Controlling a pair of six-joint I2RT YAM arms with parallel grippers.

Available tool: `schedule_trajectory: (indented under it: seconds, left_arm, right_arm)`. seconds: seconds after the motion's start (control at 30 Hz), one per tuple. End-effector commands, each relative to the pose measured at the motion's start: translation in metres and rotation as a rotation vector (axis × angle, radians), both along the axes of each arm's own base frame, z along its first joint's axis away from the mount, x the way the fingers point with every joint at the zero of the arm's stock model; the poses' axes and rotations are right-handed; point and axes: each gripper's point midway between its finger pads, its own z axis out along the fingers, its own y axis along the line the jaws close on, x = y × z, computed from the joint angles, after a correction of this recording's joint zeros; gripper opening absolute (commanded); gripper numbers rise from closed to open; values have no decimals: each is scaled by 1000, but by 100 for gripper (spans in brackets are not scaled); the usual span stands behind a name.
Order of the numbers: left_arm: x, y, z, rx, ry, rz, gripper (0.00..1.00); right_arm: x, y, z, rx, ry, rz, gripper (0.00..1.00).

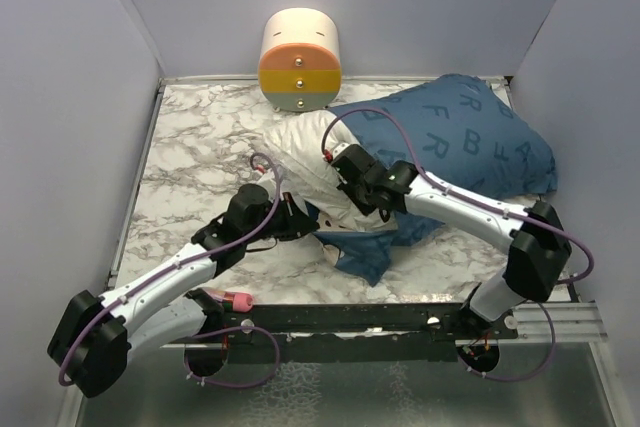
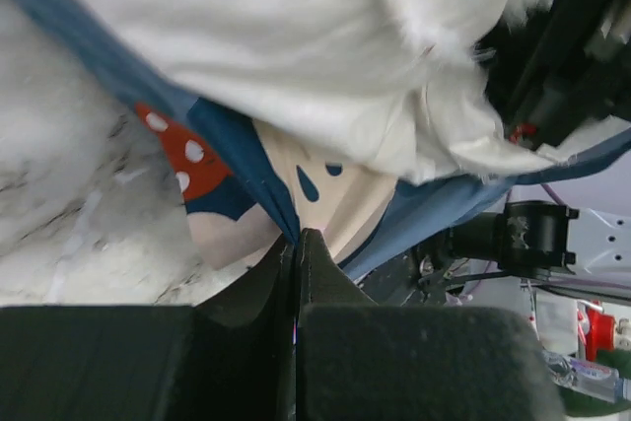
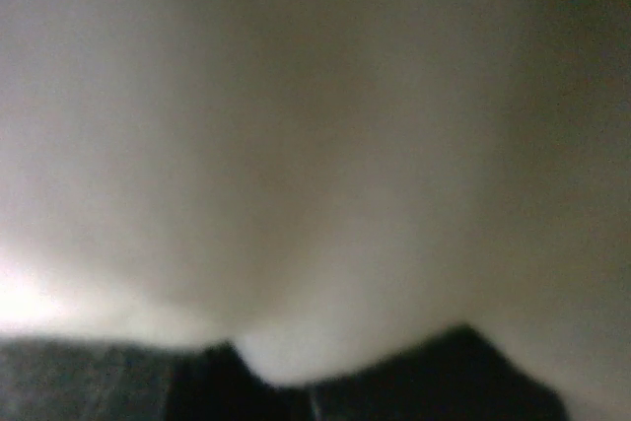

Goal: Put the pillow into the pillowcase
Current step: Stuff the pillow into the pillowcase.

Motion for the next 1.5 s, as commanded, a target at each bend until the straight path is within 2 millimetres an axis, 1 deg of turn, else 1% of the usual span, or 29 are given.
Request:
schedule_trajectory:
  seconds: [0.0, 0.07, 0.17, 0.23, 0.33, 0.47, 0.53, 0.57, 0.6, 0.63, 0.73, 0.77, 0.8, 0.83, 0.87, 0.9, 0.93, 0.97, 1.0, 1.03, 1.07, 1.13, 1.17, 1.2, 1.23, 1.27, 1.33, 1.4, 1.47]
  left_arm:
    - [-24, 16, 0, -16, 57, -20, 0]
    - [-24, 22, -2, 0, 71, -3, 0]
    - [-24, 29, -7, 22, 92, 16, 0]
    - [-25, 32, -10, 30, 110, 21, 0]
    - [-30, 39, -21, 71, 158, 29, 0]
    - [-37, 54, -40, 139, 238, 63, 0]
    - [-36, 57, -45, 154, 256, 76, 0]
    - [-33, 55, -42, 139, 250, 76, 0]
    - [-29, 50, -34, 109, 231, 79, 0]
    - [-22, 45, -22, 67, 206, 87, 4]
    - [-1, 33, 27, -54, 79, 111, 25]
    - [5, 31, 39, -83, 47, 120, 30]
    - [10, 29, 45, -105, 38, 136, 33]
    - [14, 26, 47, -126, 39, 144, 34]
    - [19, 22, 50, -169, 51, 161, 34]
    - [22, 19, 45, -198, 80, 177, 34]
    - [24, 17, 38, -222, 116, 194, 34]
    - [26, 16, 32, -239, 141, 212, 33]
    - [29, 16, 27, -240, 150, 229, 33]
    - [32, 19, 22, -224, 150, 254, 32]
    - [35, 23, 20, -207, 139, 278, 32]
    - [40, 32, 24, -192, 86, 323, 32]
    - [42, 36, 26, -193, 67, 344, 32]
    - [43, 40, 28, -200, 51, 359, 33]
    - [42, 42, 30, -210, 43, 366, 33]
    - [41, 44, 30, -217, 41, 371, 34]
    - [37, 46, 28, -217, 47, 369, 34]
    - [33, 48, 27, -209, 59, 360, 35]
    - [29, 48, 24, -204, 74, 352, 35]
  right_arm:
    - [38, -74, -41, -377, -150, -243, 3]
    - [28, -79, -66, -403, -93, -237, 3]
    - [14, -83, -96, -429, -14, -224, 3]
    - [7, -82, -109, -429, 35, -213, 3]
    - [-6, -78, -126, -416, 117, -179, 3]
    - [-31, -65, -149, -356, 277, -96, 4]
    - [-43, -52, -156, -301, 360, -36, 4]
    - [-46, -46, -156, -275, 384, -15, 4]
    - [-49, -39, -156, -248, 407, 7, 4]
    - [-48, -33, -154, -223, 411, 22, 4]
    - [-45, -18, -148, -160, 410, 38, 4]
    - [-45, -13, -146, -136, 415, 40, 4]
    - [-45, -7, -144, -106, 422, 42, 4]
    - [-45, -1, -140, -76, 421, 41, 4]
    - [-43, 5, -134, -44, 415, 39, 4]
    - [-40, 13, -124, -4, 401, 39, 4]
    - [-35, 22, -110, 46, 370, 40, 4]
    - [-30, 32, -94, 102, 339, 53, 4]
    - [-24, 43, -71, 170, 297, 73, 6]
    - [-19, 53, -46, 238, 251, 102, 11]
    - [-17, 63, -20, 305, 209, 145, 20]
    - [-18, 81, 34, 440, 119, 269, 42]
    - [-20, 86, 56, 491, 82, 321, 52]
    - [-27, 91, 76, 536, 64, 385, 60]
    - [-34, 95, 93, 571, 53, 446, 72]
    - [-41, 96, 108, 596, 45, 497, 78]
    - [-57, 93, 127, 617, 50, 587, 84]
    - [-65, 84, 138, 599, 43, 611, 86]
    - [-67, 70, 143, 550, 15, 610, 88]
